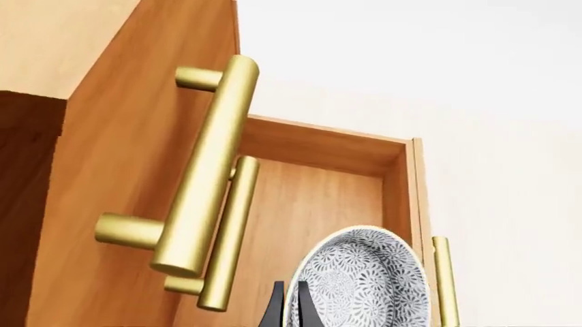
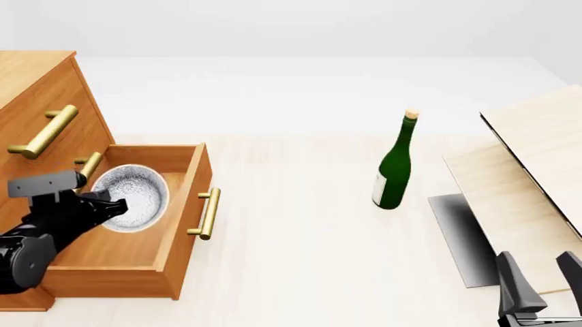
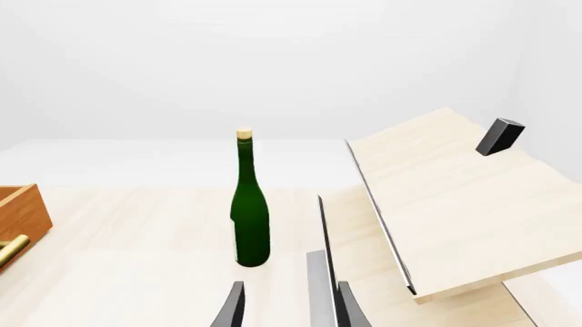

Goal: Put the bowl in the bottom drawer of the cabinet and close it.

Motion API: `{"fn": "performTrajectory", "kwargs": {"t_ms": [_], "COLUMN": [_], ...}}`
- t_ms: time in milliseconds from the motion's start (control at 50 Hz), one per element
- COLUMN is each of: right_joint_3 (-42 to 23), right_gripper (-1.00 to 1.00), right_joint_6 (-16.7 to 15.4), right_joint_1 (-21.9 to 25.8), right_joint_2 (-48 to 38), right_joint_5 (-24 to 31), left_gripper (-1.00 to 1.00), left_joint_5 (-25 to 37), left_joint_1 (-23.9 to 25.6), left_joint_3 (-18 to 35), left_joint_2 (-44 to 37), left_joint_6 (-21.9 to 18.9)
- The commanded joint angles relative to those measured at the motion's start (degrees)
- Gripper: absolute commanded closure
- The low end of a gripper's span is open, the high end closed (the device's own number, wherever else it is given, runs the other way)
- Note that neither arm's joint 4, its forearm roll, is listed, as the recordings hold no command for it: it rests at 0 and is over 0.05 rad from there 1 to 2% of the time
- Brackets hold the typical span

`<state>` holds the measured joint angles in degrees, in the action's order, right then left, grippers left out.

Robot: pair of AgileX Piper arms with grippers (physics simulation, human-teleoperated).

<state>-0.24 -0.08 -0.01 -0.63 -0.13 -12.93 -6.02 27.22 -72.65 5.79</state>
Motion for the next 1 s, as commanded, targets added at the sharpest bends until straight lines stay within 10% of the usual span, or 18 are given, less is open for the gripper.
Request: {"fn": "performTrajectory", "kwargs": {"t_ms": [20,1000], "right_joint_3": [0.00,0.00], "right_gripper": [-1.00,-1.00], "right_joint_6": [-0.02,-0.01], "right_joint_1": [0.00,0.02], "right_joint_2": [-0.02,-0.02], "right_joint_5": [0.00,0.00], "left_gripper": [1.00,1.00], "left_joint_5": [-1.91,-6.77], "left_joint_1": [-0.62,-3.80], "left_joint_3": [-0.87,-2.44], "left_joint_2": [-1.78,-8.04], "left_joint_6": [-0.69,-2.86]}}
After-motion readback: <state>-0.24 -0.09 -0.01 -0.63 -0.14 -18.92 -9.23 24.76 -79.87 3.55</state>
